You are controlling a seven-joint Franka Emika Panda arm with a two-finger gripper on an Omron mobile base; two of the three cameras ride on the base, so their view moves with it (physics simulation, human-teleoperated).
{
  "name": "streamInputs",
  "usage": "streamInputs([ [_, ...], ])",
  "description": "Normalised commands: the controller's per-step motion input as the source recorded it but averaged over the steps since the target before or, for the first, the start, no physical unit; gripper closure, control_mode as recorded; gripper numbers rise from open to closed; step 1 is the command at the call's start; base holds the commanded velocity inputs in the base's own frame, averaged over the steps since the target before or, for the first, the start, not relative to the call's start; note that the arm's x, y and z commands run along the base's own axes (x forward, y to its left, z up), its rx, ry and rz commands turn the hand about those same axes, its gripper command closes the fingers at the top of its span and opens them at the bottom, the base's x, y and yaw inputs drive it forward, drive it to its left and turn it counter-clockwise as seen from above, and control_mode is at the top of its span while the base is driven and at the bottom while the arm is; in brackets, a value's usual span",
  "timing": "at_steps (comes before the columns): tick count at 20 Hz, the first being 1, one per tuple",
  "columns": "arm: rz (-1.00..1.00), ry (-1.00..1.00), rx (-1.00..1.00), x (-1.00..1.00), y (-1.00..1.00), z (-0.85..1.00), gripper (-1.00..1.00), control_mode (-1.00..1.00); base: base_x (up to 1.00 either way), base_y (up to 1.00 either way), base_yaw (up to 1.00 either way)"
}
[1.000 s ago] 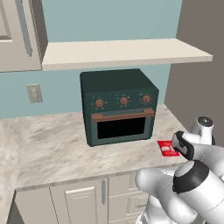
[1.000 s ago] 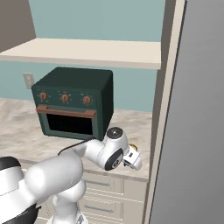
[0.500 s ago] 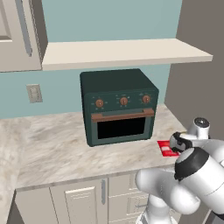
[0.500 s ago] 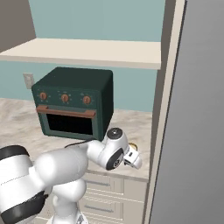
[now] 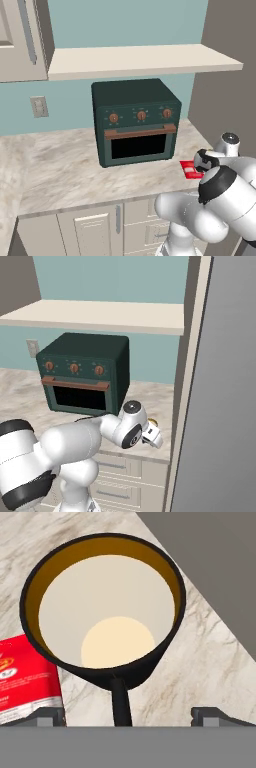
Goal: Pick the mug from the counter and place it inside the microwave. Then close the microwave.
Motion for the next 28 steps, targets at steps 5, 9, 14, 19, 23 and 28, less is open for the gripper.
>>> streamInputs([
  [5, 0.00, 0.00, 0.00, 0.00, 0.00, 0.00, 1.00, -1.00, 0.00, 0.00, 0.00],
  [9, 0.00, 0.00, 0.00, 0.00, 0.00, 0.00, 1.00, -1.00, 0.00, 0.00, 0.00],
  [14, 0.00, 0.00, 0.00, 0.00, 0.00, 0.00, 1.00, -1.00, 0.00, 0.00, 0.00],
  [19, 0.00, -0.01, 0.00, 0.00, 0.00, 0.34, 1.00, -1.00, 0.00, 0.00, 0.00],
  [23, 0.02, -0.04, 0.00, -0.16, 0.00, 0.90, 1.00, -1.00, 0.00, 0.00, 0.00],
  [28, 0.09, 0.00, 0.00, -0.45, 0.07, 0.85, 1.00, -1.00, 0.00, 0.00, 0.00],
])
